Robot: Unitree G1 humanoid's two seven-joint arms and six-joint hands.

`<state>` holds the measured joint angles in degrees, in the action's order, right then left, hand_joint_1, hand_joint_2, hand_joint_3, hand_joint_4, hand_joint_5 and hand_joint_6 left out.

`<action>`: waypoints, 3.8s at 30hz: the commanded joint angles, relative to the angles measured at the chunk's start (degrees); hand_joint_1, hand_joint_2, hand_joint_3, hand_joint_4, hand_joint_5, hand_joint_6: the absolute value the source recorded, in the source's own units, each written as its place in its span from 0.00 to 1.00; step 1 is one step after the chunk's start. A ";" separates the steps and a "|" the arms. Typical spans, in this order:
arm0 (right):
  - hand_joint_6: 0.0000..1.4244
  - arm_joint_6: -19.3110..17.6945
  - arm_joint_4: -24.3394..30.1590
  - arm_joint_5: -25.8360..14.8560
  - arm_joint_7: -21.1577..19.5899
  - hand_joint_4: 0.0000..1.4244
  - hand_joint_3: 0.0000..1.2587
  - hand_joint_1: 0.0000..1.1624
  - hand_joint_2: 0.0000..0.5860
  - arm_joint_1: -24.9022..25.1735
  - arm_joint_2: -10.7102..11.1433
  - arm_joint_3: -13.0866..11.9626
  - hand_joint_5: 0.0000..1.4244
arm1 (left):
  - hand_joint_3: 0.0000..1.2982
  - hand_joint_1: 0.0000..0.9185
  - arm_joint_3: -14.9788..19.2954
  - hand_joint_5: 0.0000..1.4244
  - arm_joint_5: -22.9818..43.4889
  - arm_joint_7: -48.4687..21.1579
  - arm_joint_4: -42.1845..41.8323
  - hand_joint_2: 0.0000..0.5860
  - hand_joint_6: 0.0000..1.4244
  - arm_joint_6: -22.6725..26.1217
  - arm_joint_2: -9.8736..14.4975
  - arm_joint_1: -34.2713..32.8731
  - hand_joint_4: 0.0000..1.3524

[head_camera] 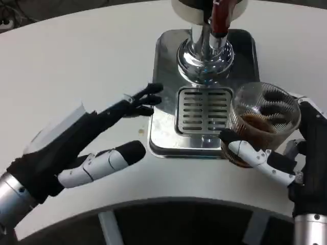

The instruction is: Grasp the cup under the faucet to collect the drink, then remove the cup.

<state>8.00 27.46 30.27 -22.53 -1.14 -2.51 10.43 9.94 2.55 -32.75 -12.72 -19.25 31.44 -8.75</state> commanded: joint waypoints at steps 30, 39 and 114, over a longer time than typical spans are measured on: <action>0.99 -7.88 10.01 -2.51 16.59 0.70 0.70 0.88 0.20 -6.01 6.76 4.30 0.82 | 0.02 0.00 3.99 0.02 -9.53 3.15 -9.65 0.18 0.04 0.00 5.04 12.09 0.00; 0.99 -8.60 11.47 -4.91 21.19 0.71 0.71 0.88 0.20 -5.15 9.96 2.26 0.83 | 0.01 0.00 5.07 0.01 -11.21 3.44 -12.81 0.17 0.03 -0.26 5.16 14.96 0.00; 0.99 -8.19 15.52 -11.53 31.77 0.73 0.73 0.89 0.21 -8.25 16.12 -3.52 0.84 | 0.00 0.00 13.37 0.00 -9.88 0.53 -21.67 0.16 0.00 -4.99 8.85 27.46 0.00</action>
<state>1.72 40.69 19.79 9.22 -9.03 13.91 7.14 23.74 -7.48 -31.31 -34.36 -23.69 39.52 18.17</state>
